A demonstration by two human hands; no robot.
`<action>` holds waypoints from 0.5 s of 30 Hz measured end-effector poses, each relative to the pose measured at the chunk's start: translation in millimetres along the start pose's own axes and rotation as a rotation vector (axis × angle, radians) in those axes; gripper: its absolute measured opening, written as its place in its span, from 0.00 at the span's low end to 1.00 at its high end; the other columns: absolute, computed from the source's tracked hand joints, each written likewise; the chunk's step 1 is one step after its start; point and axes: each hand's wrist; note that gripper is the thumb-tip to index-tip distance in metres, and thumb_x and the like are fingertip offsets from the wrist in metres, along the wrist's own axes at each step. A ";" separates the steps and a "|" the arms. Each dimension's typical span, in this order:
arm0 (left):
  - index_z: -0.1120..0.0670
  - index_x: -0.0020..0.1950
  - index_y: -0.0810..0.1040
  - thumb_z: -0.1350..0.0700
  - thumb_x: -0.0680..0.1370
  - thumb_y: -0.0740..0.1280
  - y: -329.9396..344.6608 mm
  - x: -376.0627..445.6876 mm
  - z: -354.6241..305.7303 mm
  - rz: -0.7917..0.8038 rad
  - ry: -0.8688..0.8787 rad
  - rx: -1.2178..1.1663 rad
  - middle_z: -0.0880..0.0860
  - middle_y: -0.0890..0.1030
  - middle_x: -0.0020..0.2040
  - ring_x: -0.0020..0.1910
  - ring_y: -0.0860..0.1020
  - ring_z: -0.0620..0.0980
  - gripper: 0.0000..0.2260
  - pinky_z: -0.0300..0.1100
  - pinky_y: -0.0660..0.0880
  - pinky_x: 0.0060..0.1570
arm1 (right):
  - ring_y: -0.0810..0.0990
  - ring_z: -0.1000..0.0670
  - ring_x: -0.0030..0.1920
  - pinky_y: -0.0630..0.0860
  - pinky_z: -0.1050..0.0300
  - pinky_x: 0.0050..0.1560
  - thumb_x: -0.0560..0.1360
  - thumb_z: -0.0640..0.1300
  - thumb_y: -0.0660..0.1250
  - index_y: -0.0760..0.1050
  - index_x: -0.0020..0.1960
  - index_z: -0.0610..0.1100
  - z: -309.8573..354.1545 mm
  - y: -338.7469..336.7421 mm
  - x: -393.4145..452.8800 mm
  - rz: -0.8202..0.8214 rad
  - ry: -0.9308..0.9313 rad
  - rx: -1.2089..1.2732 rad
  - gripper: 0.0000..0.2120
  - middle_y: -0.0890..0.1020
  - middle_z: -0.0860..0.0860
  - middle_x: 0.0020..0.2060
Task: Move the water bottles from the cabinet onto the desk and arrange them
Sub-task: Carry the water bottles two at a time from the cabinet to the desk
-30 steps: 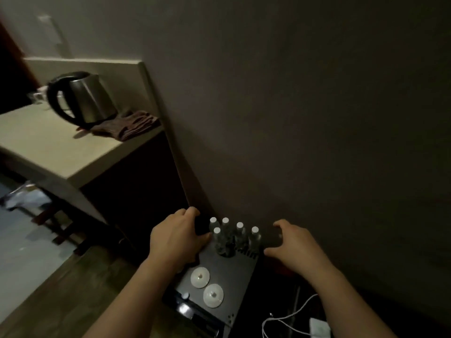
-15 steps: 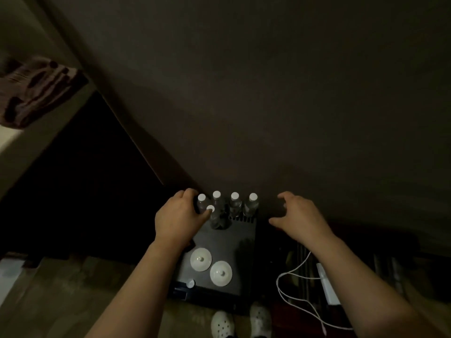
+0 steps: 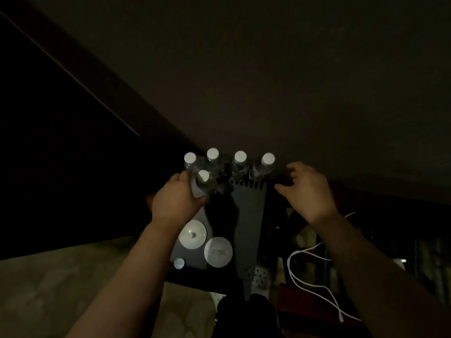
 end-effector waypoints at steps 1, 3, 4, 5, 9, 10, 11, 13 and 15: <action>0.50 0.70 0.69 0.39 0.70 0.72 8.9 7.4 1.7 -0.003 -0.004 -0.031 0.54 0.78 0.59 0.54 0.79 0.56 0.32 0.43 0.72 0.42 | 0.79 0.46 0.56 0.78 0.49 0.57 0.69 0.51 0.77 0.72 0.67 0.46 -3.2 8.4 11.4 -0.008 0.004 0.009 0.29 0.78 0.45 0.58; 0.49 0.69 0.69 0.39 0.70 0.73 25.5 20.0 4.2 0.002 -0.012 -0.085 0.55 0.79 0.58 0.54 0.79 0.56 0.32 0.44 0.73 0.43 | 0.79 0.45 0.58 0.77 0.49 0.59 0.67 0.50 0.78 0.71 0.68 0.45 -8.2 23.9 33.1 -0.024 0.002 0.024 0.32 0.78 0.44 0.59; 0.49 0.68 0.70 0.39 0.70 0.73 33.5 24.9 5.4 0.007 -0.017 -0.109 0.55 0.79 0.57 0.53 0.79 0.56 0.31 0.45 0.74 0.43 | 0.78 0.45 0.58 0.77 0.49 0.59 0.66 0.50 0.79 0.71 0.68 0.45 -10.2 31.4 42.9 -0.028 -0.002 0.031 0.34 0.78 0.44 0.60; 0.50 0.66 0.71 0.40 0.70 0.73 41.2 28.7 6.5 0.004 -0.026 -0.131 0.55 0.80 0.55 0.52 0.80 0.56 0.29 0.45 0.74 0.42 | 0.78 0.45 0.59 0.76 0.50 0.59 0.66 0.50 0.79 0.71 0.69 0.45 -11.9 38.6 51.6 -0.027 -0.008 0.034 0.35 0.78 0.44 0.60; 0.51 0.64 0.72 0.44 0.69 0.76 63.7 36.0 8.1 -0.084 -0.061 -0.207 0.53 0.82 0.52 0.50 0.80 0.55 0.27 0.43 0.73 0.41 | 0.77 0.46 0.60 0.71 0.58 0.54 0.64 0.55 0.80 0.71 0.66 0.47 -16.1 64.0 79.6 0.002 -0.044 0.061 0.35 0.79 0.46 0.61; 0.51 0.64 0.72 0.45 0.69 0.76 66.5 36.6 6.9 -0.115 -0.063 -0.234 0.53 0.82 0.53 0.50 0.81 0.55 0.27 0.44 0.74 0.42 | 0.78 0.46 0.60 0.69 0.59 0.52 0.63 0.55 0.80 0.71 0.66 0.47 -16.4 67.6 83.7 -0.008 -0.042 0.082 0.35 0.79 0.47 0.61; 0.52 0.64 0.73 0.46 0.69 0.77 69.8 37.4 6.4 -0.138 -0.070 -0.260 0.53 0.82 0.53 0.50 0.81 0.54 0.27 0.44 0.75 0.43 | 0.78 0.46 0.60 0.68 0.60 0.51 0.63 0.56 0.80 0.71 0.66 0.47 -16.5 72.6 87.4 -0.020 -0.037 0.102 0.36 0.79 0.47 0.61; 0.52 0.61 0.74 0.46 0.68 0.77 78.2 39.5 5.7 -0.170 -0.096 -0.285 0.53 0.82 0.53 0.50 0.81 0.54 0.26 0.43 0.74 0.43 | 0.78 0.45 0.60 0.68 0.60 0.53 0.63 0.53 0.81 0.70 0.66 0.47 -17.4 85.2 93.0 -0.044 -0.027 0.138 0.37 0.79 0.47 0.61; 0.53 0.59 0.75 0.46 0.68 0.77 86.0 41.3 4.6 -0.191 -0.111 -0.281 0.53 0.82 0.52 0.49 0.81 0.54 0.25 0.41 0.72 0.42 | 0.78 0.45 0.61 0.69 0.59 0.54 0.63 0.50 0.81 0.70 0.67 0.46 -18.7 96.8 93.9 -0.081 -0.020 0.179 0.37 0.79 0.46 0.61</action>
Point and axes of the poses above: each hand's wrist, its own x-axis towards the middle knuckle, its own y-axis out of the palm, z = x × y
